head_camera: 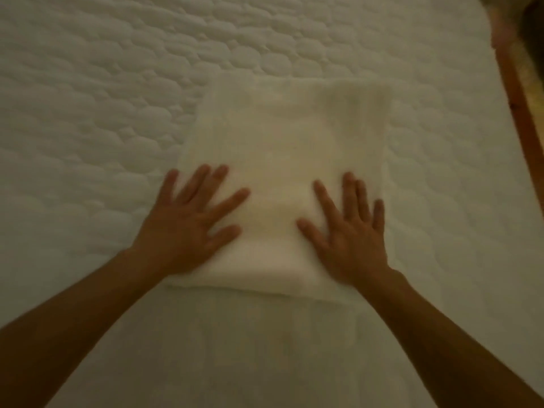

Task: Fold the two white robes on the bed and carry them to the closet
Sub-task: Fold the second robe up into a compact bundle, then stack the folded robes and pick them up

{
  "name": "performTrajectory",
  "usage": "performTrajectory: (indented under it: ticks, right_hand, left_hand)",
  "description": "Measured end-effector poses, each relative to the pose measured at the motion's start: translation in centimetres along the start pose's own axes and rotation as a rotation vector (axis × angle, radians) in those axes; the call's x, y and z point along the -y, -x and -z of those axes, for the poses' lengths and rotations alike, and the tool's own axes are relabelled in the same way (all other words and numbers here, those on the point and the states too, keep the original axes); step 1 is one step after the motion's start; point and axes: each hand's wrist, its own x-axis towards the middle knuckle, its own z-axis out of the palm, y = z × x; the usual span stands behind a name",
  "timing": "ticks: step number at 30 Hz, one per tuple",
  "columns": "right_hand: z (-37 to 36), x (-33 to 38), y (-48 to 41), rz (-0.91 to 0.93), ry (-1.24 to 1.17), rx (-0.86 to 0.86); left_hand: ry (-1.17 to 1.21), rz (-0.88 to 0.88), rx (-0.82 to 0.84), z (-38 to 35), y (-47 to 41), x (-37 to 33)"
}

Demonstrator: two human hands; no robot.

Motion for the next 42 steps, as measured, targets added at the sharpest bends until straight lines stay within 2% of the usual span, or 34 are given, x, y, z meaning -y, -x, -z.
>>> performTrajectory:
  ticks: [3,6,10,15,18,22,27,31,37,42]
  right_hand:
    - [0.5,-0.9,1.1,-0.162,-0.086,0.027]
    - [3.2,1.2,3.7,-0.156,0.007,0.063]
    - [8.9,5.6,11.0,-0.047,0.004,0.056]
    - [14.9,13.2,23.1,0.044,-0.013,0.260]
    - [17.8,18.3,29.8,0.149,0.018,0.374]
    - [21.1,24.8,35.0,0.250,0.057,0.363]
    - [24.5,35.6,36.5,0.385,0.103,0.329]
    - [25.8,46.8,35.1,0.410,0.068,0.313]
    - [27.0,64.5,32.3,0.347,-0.177,0.334]
    - [25.9,75.8,30.1,0.257,-0.354,0.345]
  left_hand:
    - [0.146,0.276,0.099,0.9,2.2,1.8]
    - [0.210,0.383,0.192,4.1,5.3,1.0]
    - [0.242,0.497,0.144,10.2,13.0,-1.7]
    - [0.594,0.638,0.019,19.4,28.7,-4.3]
    - [0.546,0.706,0.019,24.4,39.0,-3.2]
    - [0.548,0.814,0.018,29.3,48.8,0.3]
    - [0.641,0.949,-0.046,33.4,58.9,7.2]
    - [0.669,1.025,-0.138,36.1,65.8,16.2]
    - [0.698,1.099,-0.214,39.3,73.3,32.7]
    - [0.761,1.088,-0.192,40.8,73.9,45.7]
